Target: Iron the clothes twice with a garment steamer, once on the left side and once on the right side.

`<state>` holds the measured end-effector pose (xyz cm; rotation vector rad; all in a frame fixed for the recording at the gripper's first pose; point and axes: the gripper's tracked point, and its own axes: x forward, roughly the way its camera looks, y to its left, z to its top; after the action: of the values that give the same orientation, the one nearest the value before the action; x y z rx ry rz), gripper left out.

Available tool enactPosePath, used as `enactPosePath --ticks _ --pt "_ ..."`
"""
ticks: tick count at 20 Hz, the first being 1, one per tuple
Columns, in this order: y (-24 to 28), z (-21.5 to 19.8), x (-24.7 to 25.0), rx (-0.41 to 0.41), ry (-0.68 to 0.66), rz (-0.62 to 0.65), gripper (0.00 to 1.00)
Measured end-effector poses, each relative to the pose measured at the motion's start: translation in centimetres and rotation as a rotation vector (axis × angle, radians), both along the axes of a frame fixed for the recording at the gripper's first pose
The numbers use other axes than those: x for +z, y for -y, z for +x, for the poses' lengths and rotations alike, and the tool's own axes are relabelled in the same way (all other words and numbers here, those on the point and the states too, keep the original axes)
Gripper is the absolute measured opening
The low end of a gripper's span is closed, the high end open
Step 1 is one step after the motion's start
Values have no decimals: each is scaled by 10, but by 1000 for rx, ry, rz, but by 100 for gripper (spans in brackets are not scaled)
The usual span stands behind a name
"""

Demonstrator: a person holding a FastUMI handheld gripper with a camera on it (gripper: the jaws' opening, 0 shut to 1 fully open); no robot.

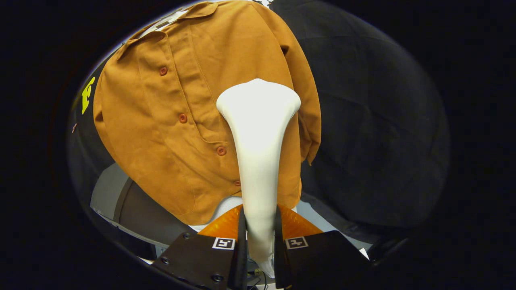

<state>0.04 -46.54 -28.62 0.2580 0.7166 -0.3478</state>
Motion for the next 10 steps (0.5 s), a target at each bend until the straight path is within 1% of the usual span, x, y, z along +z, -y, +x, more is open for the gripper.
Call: enactPosePath --ticks 7,10 --pt "-1 -20 -30 -36 -63 36 30" --pt "-2 -31 -29 -70 -72 34 30"
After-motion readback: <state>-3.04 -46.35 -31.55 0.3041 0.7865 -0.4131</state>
